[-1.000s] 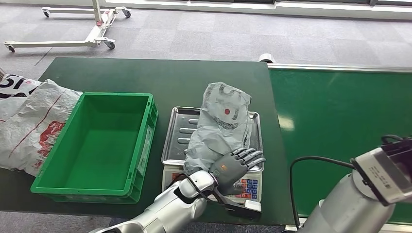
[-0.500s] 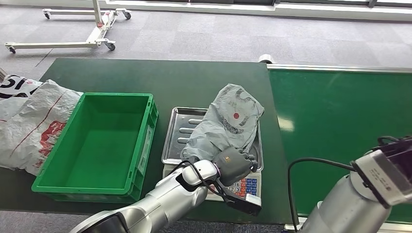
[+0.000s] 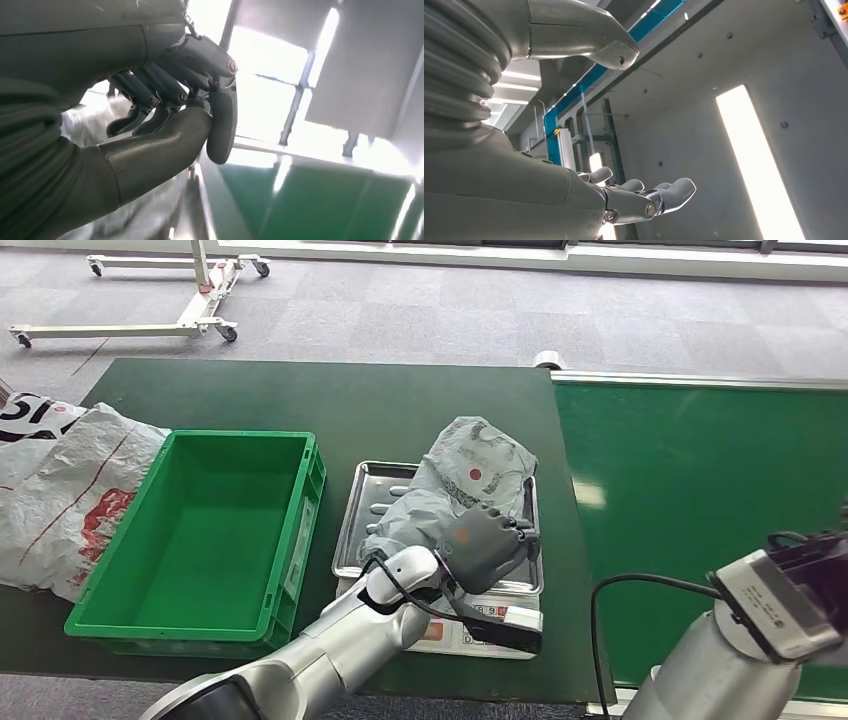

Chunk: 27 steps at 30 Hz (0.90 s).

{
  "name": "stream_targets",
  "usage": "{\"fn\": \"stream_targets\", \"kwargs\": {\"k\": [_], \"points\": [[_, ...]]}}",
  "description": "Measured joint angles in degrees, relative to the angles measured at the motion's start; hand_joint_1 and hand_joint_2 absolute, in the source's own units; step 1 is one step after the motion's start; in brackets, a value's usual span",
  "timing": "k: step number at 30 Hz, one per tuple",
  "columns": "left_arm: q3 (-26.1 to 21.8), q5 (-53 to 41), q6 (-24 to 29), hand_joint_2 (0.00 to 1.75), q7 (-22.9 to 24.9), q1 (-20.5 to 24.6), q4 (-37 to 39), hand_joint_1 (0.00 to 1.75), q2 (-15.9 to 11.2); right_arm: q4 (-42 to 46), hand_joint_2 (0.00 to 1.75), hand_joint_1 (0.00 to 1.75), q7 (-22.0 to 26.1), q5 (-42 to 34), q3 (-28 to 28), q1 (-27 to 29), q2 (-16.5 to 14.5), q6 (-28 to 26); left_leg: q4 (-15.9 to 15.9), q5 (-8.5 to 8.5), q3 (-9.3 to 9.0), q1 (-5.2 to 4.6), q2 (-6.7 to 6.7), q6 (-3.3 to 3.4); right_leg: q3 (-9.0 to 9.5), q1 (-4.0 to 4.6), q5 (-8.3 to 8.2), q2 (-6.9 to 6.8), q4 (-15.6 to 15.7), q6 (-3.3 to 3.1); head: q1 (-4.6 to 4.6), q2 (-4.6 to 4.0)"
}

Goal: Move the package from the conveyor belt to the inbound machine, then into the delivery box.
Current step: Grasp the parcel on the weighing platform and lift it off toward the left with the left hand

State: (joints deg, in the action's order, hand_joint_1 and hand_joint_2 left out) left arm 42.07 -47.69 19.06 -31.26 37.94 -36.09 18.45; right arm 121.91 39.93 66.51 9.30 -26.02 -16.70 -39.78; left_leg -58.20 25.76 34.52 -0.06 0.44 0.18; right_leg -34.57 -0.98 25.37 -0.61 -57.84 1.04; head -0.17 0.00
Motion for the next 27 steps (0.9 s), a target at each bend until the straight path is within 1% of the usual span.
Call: {"fn": "stream_targets", "kwargs": {"k": [2, 5, 6, 7, 9, 10, 12, 13, 15, 17, 20, 22, 25, 27], "points": [[-2.43, 1.56, 4.26, 1.75, 0.76, -0.32, -4.06, 1.75, -0.69, 0.01, 1.75, 0.00, -0.02, -0.04, 0.31, 0.25, 0.00, 0.00, 0.00, 0.00, 0.00, 0.00, 0.00, 0.00, -0.01, 0.01, 0.00, 0.00, 0.00, 0.00, -0.01, 0.00], [-6.52, 1.74, 13.07, 1.75, 3.03, -1.02, -11.06, 1.75, -2.40, 0.01, 1.75, 0.00, -0.03, -0.13, 0.75, 0.76, 0.00, -0.01, 0.01, -0.02, -0.01, 0.03, 0.01, -0.03, -0.01, 0.03, 0.00, 0.01, 0.00, -0.01, -0.01, 0.00], [-7.84, 1.41, 15.83, 1.75, 3.72, -1.28, -13.32, 1.43, -3.02, 0.01, 1.75, 0.00, -0.03, -0.14, 0.83, 0.96, 0.00, -0.01, 0.01, -0.02, -0.01, 0.04, 0.01, -0.04, -0.01, 0.04, 0.00, 0.01, -0.01, -0.02, -0.01, 0.00], [-9.05, 0.90, 17.92, 1.75, 4.35, -1.48, -15.23, 0.99, -3.59, 0.01, 1.75, 0.00, -0.03, -0.15, 0.87, 1.09, 0.00, -0.02, 0.01, -0.03, -0.01, 0.05, 0.01, -0.04, -0.01, 0.06, 0.00, 0.01, -0.01, -0.02, -0.01, 0.00], [-11.24, -1.50, 19.93, 1.75, 5.74, -2.08, -18.57, 0.12, -4.51, 0.02, 1.75, 0.00, -0.02, -0.15, 0.89, 1.21, 0.00, -0.02, 0.01, -0.04, -0.01, 0.07, 0.00, -0.05, -0.01, 0.07, 0.01, -0.01, -0.01, -0.03, -0.01, -0.01], [-12.46, -3.83, 20.41, 1.75, 6.86, -2.43, -20.13, 0.00, -4.91, 0.02, 1.75, 0.00, -0.03, -0.16, 0.90, 1.28, 0.00, -0.02, 0.01, -0.04, 0.00, 0.08, -0.01, -0.05, -0.01, 0.08, 0.01, -0.02, -0.01, -0.04, -0.01, -0.01], [-14.85, -9.28, 20.35, 1.75, 9.56, -2.91, -22.34, 0.00, -5.63, 0.03, 1.75, 0.00, -0.03, -0.26, 0.93, 1.50, 0.00, -0.02, 0.01, -0.04, 0.00, 0.08, 0.00, -0.05, -0.01, 0.08, 0.02, -0.01, -0.01, -0.04, -0.02, 0.00], [-15.80, -11.77, 19.27, 1.75, 11.07, -2.90, -22.79, 0.00, -5.95, 0.03, 1.75, 0.00, -0.03, -0.30, 0.94, 1.61, 0.00, -0.02, 0.01, -0.03, 0.00, 0.08, -0.01, -0.05, -0.01, 0.07, 0.02, -0.01, -0.01, -0.03, -0.01, 0.00], [-16.65, -15.68, 13.69, 1.75, 14.35, -2.52, -22.28, 0.00, -6.52, 0.02, 1.75, 0.00, -0.02, -0.14, 0.96, 1.73, 0.00, -0.02, 0.01, -0.03, 0.00, 0.07, -0.04, -0.04, -0.01, 0.06, 0.03, -0.05, -0.01, -0.03, -0.01, 0.00], [-16.74, -18.57, 5.62, 1.75, 17.15, -1.91, -20.14, 0.00, -6.87, 0.01, 1.75, 0.00, -0.01, 0.12, 0.96, 1.74, 0.00, -0.02, 0.01, -0.03, 0.01, 0.06, -0.07, -0.04, 0.00, 0.05, 0.02, -0.09, -0.01, -0.02, 0.00, 0.00], [-16.62, -20.68, -5.42, 1.75, 18.84, -0.29, -14.41, 0.00, -6.94, -0.14, 1.75, 0.00, 0.00, 0.47, 0.96, 1.63, -0.01, -0.01, 0.00, -0.04, 0.01, 0.04, -0.06, -0.03, -0.01, 0.03, -0.01, -0.07, -0.01, -0.02, -0.01, -0.01], [-16.44, -21.44, -10.66, 1.75, 19.32, 1.12, -9.36, 0.00, -6.91, -0.55, 1.75, 0.00, 0.00, 0.68, 0.96, 1.29, -0.01, 0.00, 0.00, -0.05, 0.01, 0.04, -0.04, -0.03, -0.01, 0.03, -0.03, -0.03, -0.01, -0.03, -0.01, -0.01], [-16.21, -21.55, -14.81, 1.75, 19.48, 2.83, -2.53, 0.00, -6.88, -1.38, 1.75, 0.00, 0.02, 0.88, 0.96, 0.54, -0.03, 0.00, 0.00, -0.06, 0.00, 0.05, -0.03, -0.04, -0.03, 0.05, -0.03, 0.00, -0.01, -0.04, -0.01, 0.00], [-16.17, -21.34, -16.28, 1.75, 19.50, 3.87, 1.16, 0.00, -6.87, -1.92, 1.75, 0.00, 0.02, 1.12, 0.96, 0.11, -0.08, 0.00, 0.00, -0.06, 0.00, 0.06, -0.03, -0.04, -0.02, 0.06, -0.03, 0.00, -0.01, -0.04, -0.01, 0.00]]}}
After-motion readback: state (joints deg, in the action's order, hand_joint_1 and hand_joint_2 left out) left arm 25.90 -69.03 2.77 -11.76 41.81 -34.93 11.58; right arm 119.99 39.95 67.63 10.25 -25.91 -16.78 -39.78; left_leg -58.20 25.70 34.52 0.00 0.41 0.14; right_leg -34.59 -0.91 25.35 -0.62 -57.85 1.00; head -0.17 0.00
